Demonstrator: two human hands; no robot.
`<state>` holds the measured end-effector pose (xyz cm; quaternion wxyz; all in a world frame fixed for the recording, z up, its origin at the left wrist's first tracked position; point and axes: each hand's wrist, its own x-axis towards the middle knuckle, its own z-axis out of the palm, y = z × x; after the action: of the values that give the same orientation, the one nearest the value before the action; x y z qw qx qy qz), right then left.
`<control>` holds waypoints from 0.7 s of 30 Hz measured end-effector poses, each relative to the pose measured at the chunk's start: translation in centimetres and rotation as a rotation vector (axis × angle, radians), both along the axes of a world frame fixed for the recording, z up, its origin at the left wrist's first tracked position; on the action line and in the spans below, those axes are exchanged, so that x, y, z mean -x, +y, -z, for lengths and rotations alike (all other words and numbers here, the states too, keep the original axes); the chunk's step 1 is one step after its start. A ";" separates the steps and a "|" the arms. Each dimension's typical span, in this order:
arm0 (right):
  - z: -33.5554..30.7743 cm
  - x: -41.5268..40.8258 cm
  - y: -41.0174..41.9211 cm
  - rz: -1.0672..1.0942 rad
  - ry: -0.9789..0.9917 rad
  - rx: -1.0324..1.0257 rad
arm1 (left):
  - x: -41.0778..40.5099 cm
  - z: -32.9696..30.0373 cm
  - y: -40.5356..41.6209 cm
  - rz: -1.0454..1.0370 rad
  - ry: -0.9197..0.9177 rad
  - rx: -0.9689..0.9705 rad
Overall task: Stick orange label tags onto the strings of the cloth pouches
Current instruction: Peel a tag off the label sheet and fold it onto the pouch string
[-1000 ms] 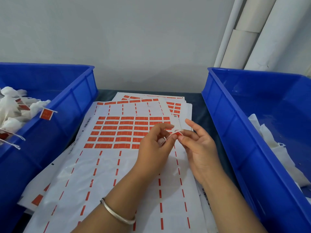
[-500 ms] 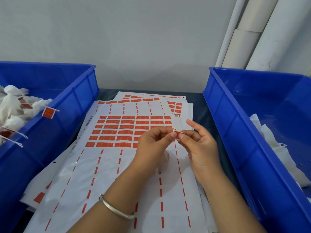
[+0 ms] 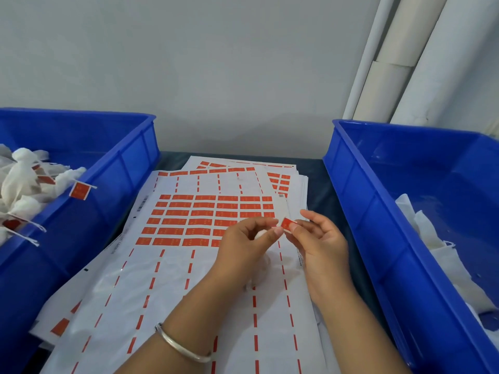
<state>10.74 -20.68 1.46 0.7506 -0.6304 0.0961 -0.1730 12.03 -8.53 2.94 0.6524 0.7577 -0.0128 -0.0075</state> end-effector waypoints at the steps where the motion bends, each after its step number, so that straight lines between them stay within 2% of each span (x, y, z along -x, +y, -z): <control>1: 0.1 -0.1 -0.1 0.017 0.003 -0.036 | 0.0 0.0 0.0 -0.006 0.009 -0.049; 5: 0.0 -0.2 -0.2 0.053 0.019 -0.116 | -0.1 -0.3 0.1 -0.016 -0.055 -0.331; 11: -0.3 -0.1 -0.1 0.038 0.046 -0.220 | -0.5 -2.0 2.1 0.262 0.024 -0.582; 15: -0.7 0.3 0.4 -0.106 0.026 -0.234 | -0.2 -2.9 3.2 0.198 0.014 -0.574; 21: -0.8 0.6 1.3 -0.219 0.045 -0.161 | 0.4 -5.7 5.6 -0.006 0.016 -0.382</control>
<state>10.16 -19.33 2.25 0.8108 -0.5785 0.0570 -0.0675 11.64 -2.97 8.63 0.4967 0.8678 -0.0037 -0.0142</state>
